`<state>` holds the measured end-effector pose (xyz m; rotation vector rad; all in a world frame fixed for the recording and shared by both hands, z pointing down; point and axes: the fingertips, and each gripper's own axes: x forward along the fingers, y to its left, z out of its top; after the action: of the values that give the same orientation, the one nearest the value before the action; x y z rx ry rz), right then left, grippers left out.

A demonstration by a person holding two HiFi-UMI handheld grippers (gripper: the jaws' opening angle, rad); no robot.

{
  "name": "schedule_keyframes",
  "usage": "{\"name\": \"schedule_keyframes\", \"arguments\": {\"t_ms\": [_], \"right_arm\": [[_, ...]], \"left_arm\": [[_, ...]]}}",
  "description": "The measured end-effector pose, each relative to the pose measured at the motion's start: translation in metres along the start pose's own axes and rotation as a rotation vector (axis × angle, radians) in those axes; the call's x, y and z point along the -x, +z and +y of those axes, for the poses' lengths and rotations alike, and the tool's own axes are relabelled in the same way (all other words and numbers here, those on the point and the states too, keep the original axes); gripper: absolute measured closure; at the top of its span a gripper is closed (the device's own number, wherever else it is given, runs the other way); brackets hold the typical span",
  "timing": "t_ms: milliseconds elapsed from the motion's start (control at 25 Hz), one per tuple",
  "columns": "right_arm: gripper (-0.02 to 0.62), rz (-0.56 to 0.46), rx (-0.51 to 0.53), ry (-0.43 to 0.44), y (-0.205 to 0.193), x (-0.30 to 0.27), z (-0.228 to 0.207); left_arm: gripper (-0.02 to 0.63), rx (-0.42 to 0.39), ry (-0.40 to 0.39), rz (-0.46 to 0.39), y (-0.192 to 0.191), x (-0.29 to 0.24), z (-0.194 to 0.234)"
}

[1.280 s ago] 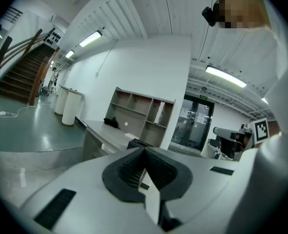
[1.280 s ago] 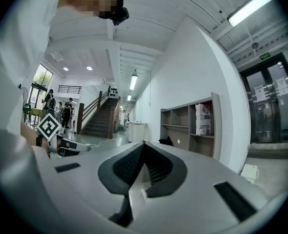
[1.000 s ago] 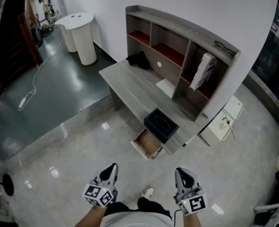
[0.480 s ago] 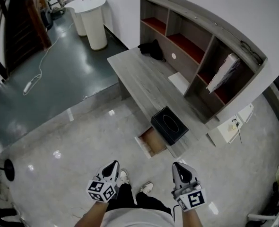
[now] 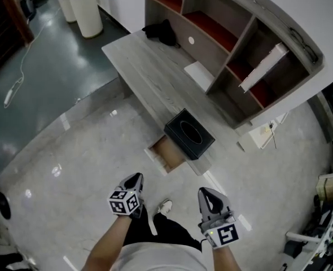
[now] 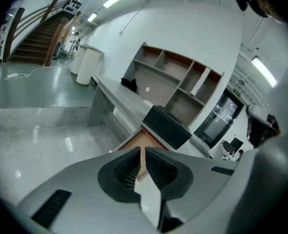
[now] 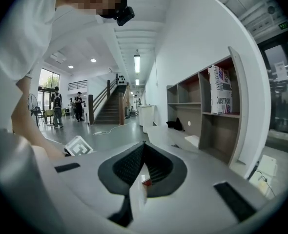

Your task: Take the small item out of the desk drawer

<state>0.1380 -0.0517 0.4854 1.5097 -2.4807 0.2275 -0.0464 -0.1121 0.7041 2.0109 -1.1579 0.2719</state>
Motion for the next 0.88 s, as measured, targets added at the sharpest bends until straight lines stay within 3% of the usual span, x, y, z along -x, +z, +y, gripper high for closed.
{"name": "schedule_keyframes", "arguments": {"t_ms": [320,640,880], "right_arm": [[0.574,0.075,-0.032,-0.019,-0.035,-0.011,-0.002],[0.574,0.134,-0.042,-0.047,-0.066,-0.017,-0.011],[0.574,0.178,-0.074,-0.073,-0.091,-0.011,-0.019]], "left_arm": [[0.498,0.143,0.036,0.198,-0.069,-0.084,0.038],[0.417,0.384,0.083,0.274,-0.108,-0.157,0.067],[0.396,0.425,0.113,0.322,-0.13,-0.191,0.076]]}}
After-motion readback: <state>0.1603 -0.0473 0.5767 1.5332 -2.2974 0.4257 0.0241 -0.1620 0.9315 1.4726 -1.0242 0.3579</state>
